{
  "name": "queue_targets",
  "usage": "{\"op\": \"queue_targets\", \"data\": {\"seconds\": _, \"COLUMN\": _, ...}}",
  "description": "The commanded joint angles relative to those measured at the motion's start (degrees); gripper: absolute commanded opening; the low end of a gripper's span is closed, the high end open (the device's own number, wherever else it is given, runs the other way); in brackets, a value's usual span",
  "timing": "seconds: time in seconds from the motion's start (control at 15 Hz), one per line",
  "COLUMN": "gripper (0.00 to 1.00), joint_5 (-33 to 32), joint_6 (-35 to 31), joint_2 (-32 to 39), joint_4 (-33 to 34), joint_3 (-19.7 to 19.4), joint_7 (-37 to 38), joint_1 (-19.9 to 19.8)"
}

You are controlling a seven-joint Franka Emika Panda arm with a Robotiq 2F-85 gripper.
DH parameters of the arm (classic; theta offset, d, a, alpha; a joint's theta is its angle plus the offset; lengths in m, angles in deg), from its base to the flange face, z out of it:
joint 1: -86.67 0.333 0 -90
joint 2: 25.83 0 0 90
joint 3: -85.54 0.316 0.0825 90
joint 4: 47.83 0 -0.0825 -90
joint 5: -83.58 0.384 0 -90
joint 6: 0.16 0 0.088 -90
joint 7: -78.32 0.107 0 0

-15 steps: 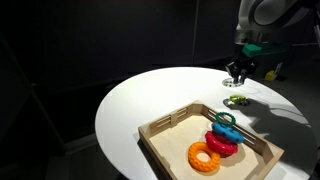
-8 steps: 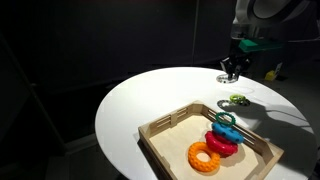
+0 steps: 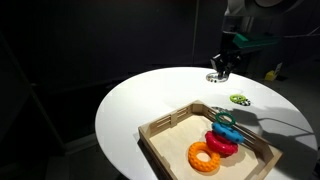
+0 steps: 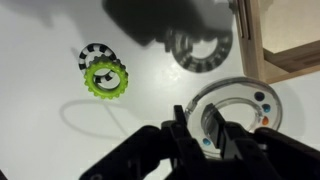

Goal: Put the colorless ring in the crate

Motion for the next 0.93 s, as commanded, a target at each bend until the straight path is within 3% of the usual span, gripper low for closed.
{"op": "queue_targets", "data": {"seconds": 0.0, "gripper": 0.09, "joint_5": -0.27, "joint_6": -0.16, "joint_2": -1.64, "joint_4": -1.47, "joint_3": 1.82, "joint_7": -2.17, "joint_1": 1.0}}
{"op": "queue_targets", "data": {"seconds": 0.87, "gripper": 0.09, "joint_5": 3.14, "joint_6": -0.72, "joint_2": -5.97, "joint_4": -9.7, "joint_3": 7.78, "joint_7": -11.24, "joint_1": 3.86}}
